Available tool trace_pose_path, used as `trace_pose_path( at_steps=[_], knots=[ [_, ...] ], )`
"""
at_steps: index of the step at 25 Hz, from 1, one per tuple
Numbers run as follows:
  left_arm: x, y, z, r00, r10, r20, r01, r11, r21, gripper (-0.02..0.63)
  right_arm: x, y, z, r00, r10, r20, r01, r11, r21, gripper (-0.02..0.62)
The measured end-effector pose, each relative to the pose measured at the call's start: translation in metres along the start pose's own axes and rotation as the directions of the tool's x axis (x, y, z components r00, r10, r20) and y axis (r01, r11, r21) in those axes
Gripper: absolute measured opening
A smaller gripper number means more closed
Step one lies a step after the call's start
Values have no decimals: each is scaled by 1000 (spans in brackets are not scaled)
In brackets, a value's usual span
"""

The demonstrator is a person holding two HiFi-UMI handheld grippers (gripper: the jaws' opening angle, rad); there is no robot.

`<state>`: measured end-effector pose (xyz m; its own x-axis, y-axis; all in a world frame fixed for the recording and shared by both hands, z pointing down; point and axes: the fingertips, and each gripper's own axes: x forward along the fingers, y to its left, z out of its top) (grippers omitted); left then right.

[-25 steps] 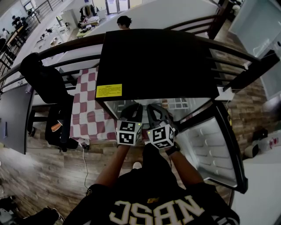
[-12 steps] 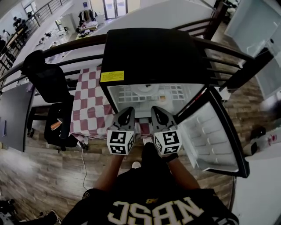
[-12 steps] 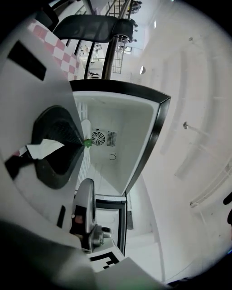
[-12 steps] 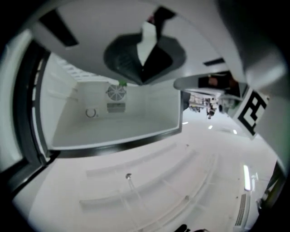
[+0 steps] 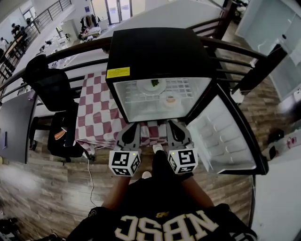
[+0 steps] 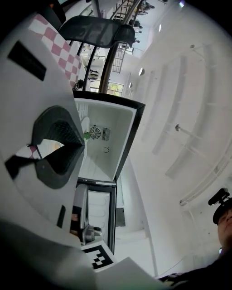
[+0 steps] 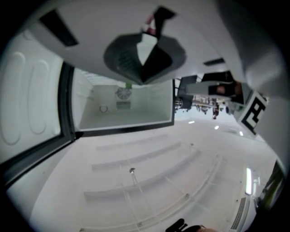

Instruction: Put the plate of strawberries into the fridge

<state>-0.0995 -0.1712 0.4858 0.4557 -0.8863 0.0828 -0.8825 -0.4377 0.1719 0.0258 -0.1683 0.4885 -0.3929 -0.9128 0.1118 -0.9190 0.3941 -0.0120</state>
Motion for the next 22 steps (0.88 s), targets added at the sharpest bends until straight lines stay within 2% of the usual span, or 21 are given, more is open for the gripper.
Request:
trace_pose_path(
  at_steps=[10,22],
  knots=[
    [-35,-12,0,1000,15,8,-15,999,38,20,-43,2,-6,1000,-29,-11,29,1000,-7,20],
    [-56,-10,-1,1000,31,-3,-31,1000,7,20,-57,0,-7,999,-34,0,34,999,-3,20]
  ],
)
